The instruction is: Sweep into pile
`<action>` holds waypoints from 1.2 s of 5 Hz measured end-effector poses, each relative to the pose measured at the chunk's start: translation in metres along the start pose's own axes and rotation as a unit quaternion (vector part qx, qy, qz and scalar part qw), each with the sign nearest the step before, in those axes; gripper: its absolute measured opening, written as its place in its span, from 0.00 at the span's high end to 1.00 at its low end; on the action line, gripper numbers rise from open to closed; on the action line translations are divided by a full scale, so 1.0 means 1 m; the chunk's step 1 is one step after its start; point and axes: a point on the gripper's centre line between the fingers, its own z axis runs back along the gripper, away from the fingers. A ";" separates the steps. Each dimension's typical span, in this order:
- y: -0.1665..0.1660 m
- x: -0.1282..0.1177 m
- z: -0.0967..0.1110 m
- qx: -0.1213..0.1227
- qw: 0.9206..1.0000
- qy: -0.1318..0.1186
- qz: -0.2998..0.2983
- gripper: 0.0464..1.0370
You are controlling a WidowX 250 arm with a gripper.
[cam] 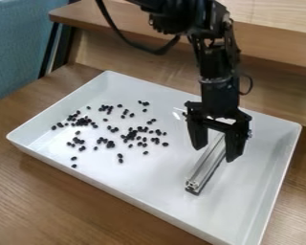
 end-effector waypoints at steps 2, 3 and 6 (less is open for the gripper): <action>0.003 0.004 -0.033 0.055 0.998 0.034 0.013 0.09; 0.004 0.006 -0.036 0.059 0.998 0.014 0.019 0.37; 0.021 -0.015 -0.032 0.065 0.997 0.023 -0.031 0.64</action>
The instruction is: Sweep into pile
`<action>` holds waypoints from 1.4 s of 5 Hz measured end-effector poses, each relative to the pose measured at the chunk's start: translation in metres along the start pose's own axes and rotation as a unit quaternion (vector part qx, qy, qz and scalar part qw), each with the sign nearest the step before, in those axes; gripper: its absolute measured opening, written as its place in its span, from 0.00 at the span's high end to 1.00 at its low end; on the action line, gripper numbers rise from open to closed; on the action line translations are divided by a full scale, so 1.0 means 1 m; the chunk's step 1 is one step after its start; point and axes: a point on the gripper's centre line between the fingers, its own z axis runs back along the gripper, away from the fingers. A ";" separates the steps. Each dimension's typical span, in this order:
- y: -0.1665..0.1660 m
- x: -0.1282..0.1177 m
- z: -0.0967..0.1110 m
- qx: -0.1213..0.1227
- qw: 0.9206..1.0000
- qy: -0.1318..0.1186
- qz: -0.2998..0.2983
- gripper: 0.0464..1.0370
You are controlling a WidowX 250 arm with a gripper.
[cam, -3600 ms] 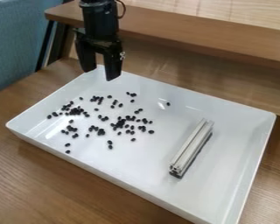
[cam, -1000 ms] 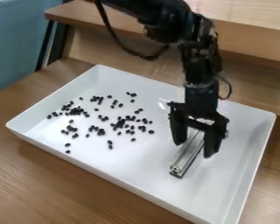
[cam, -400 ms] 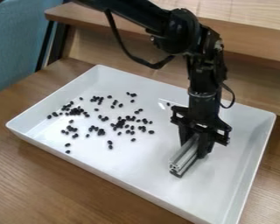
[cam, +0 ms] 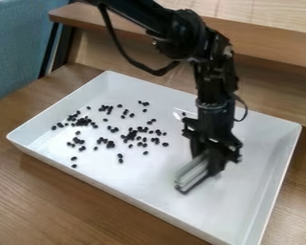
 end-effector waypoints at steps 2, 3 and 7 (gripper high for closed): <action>0.050 -0.025 0.000 0.037 0.999 0.007 -0.025 0.64; 0.068 -0.029 0.001 0.053 0.998 -0.004 -0.030 0.64; 0.152 -0.043 0.003 0.092 0.995 -0.010 0.029 0.65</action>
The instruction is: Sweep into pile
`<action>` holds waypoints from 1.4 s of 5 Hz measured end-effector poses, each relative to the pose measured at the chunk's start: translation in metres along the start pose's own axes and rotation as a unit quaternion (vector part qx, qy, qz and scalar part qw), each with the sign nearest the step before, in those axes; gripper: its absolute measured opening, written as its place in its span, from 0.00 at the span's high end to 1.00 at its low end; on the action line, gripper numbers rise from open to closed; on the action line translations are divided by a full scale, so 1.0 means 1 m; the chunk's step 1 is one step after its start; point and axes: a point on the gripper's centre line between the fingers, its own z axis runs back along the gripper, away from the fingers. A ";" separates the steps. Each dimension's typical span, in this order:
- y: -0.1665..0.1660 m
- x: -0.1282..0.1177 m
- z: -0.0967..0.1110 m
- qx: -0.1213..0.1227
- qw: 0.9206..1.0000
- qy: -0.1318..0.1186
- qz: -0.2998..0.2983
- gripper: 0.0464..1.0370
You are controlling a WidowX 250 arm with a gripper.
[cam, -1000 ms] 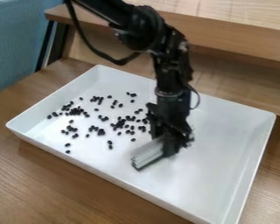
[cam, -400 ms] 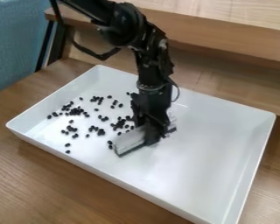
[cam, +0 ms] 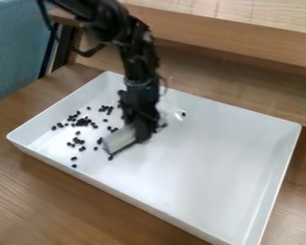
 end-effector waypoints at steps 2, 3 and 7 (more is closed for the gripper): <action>0.050 -0.020 -0.005 0.003 0.998 0.009 0.056 0.65; 0.070 -0.027 -0.007 0.004 0.997 0.013 0.075 0.65; 0.083 -0.028 -0.008 -0.042 0.997 0.022 0.068 0.31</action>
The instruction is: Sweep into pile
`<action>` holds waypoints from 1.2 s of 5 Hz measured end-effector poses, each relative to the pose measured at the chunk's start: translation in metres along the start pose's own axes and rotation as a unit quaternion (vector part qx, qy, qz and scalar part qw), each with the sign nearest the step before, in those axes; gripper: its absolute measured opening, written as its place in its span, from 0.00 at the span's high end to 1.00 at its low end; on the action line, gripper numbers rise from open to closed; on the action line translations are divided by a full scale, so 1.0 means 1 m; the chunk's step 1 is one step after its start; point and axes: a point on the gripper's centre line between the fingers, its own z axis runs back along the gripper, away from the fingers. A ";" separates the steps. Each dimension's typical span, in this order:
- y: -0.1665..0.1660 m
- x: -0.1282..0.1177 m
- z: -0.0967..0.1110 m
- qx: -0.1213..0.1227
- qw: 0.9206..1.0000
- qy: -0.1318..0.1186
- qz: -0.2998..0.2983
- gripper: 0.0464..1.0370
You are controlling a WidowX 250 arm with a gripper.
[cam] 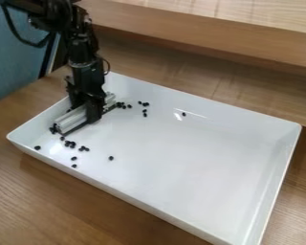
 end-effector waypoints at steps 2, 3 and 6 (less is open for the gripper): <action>-0.020 -0.006 0.016 -0.093 0.995 -0.007 0.029 0.04; -0.018 -0.003 0.049 -0.081 0.996 -0.028 0.038 0.04; -0.040 0.005 0.111 -0.058 0.997 -0.043 0.007 0.04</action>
